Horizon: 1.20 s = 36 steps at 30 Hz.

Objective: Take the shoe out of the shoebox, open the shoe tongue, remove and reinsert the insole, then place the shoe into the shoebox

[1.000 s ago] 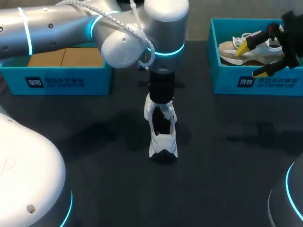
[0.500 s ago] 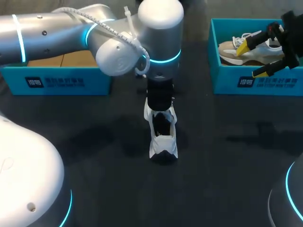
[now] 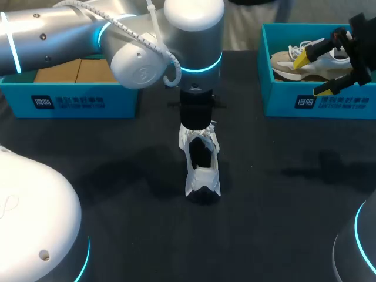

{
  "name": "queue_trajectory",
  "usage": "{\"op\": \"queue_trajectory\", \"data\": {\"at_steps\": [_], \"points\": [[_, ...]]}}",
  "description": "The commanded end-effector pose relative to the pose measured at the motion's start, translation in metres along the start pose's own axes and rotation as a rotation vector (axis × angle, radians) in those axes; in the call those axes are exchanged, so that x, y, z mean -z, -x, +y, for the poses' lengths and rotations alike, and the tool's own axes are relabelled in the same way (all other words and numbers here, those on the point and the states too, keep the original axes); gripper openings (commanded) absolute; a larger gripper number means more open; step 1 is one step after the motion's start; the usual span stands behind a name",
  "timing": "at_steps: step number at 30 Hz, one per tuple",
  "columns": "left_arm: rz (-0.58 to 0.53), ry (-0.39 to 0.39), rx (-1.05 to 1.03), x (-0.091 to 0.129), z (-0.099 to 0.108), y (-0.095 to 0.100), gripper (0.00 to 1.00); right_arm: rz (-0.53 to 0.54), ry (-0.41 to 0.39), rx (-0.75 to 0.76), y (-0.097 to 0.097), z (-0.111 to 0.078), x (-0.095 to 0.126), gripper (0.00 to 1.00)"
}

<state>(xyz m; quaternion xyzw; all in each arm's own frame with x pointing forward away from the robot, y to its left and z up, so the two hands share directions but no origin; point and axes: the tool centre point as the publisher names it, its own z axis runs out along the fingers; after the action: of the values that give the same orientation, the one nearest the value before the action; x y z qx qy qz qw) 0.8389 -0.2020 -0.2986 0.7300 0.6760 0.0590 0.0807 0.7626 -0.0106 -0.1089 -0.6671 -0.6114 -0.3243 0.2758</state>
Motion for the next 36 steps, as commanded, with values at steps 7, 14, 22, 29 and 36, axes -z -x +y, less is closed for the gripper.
{"op": "queue_trajectory", "data": {"at_steps": [7,14,22,29,36], "points": [[-0.007,-0.044,-0.017,-0.02,0.003,0.018,0.27,-0.002,0.0,-0.001,0.0,0.0,-0.001,1.0],[-0.006,-0.081,-0.025,-0.023,-0.017,0.008,0.25,-0.002,0.0,-0.001,0.0,0.0,-0.001,1.0],[-0.019,-0.107,-0.014,-0.023,-0.041,0.003,0.27,-0.002,0.0,-0.001,0.0,0.0,-0.001,1.0],[-0.025,-0.086,0.072,-0.008,-0.04,0.001,0.31,-0.002,0.0,-0.001,0.0,0.0,-0.001,1.0],[-0.027,-0.108,0.25,0.003,-0.042,-0.005,0.34,-0.002,0.0,-0.001,0.0,0.0,-0.001,1.0]]}}
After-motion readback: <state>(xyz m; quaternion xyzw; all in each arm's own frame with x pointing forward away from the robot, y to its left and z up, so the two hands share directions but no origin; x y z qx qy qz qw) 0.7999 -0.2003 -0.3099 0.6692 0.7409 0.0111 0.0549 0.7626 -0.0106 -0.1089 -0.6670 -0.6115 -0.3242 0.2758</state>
